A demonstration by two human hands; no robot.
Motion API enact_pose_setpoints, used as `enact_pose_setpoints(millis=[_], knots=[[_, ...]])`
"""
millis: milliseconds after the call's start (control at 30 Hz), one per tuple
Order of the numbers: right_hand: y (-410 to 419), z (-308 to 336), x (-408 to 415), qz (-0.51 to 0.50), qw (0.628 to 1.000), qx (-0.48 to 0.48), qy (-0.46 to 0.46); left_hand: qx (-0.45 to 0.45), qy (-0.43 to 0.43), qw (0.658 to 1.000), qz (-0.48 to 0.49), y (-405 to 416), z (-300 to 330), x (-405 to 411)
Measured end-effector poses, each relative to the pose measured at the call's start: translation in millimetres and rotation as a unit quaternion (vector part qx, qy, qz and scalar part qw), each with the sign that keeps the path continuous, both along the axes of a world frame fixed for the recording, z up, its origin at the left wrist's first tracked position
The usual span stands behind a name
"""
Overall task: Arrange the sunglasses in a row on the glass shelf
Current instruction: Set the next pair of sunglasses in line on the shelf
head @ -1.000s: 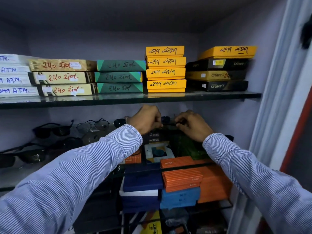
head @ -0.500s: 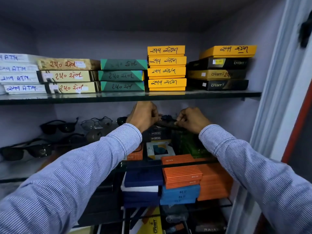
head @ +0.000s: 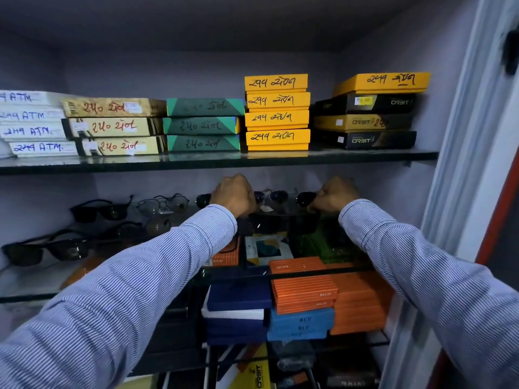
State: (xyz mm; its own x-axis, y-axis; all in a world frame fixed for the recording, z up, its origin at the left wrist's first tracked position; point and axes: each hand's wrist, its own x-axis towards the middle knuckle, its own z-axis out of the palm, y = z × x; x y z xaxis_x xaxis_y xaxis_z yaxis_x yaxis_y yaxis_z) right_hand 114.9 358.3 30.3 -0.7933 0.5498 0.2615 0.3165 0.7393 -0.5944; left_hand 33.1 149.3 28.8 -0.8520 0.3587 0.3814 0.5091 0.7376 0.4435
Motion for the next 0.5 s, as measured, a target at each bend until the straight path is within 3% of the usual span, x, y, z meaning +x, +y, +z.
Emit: enact_pose_setpoints(millis=[133, 300, 500], knots=[[3.4, -7.3, -3.2, 0.008, 0.999, 0.013, -0.049, -0.041, -0.064, 0.997, 0.006, 1.7, -5.2, -4.7], [0.9, -11.4, -1.9, 0.022, 0.994, 0.037, -0.099, -0.089, -0.074, 0.993, 0.014, 2.8, -10.5, -6.9], [-2.5, -14.8, 1.9, 0.027, 0.993, 0.061, -0.093, -0.121, -0.066, 0.990, 0.014, 1.8, -12.2, -0.9]])
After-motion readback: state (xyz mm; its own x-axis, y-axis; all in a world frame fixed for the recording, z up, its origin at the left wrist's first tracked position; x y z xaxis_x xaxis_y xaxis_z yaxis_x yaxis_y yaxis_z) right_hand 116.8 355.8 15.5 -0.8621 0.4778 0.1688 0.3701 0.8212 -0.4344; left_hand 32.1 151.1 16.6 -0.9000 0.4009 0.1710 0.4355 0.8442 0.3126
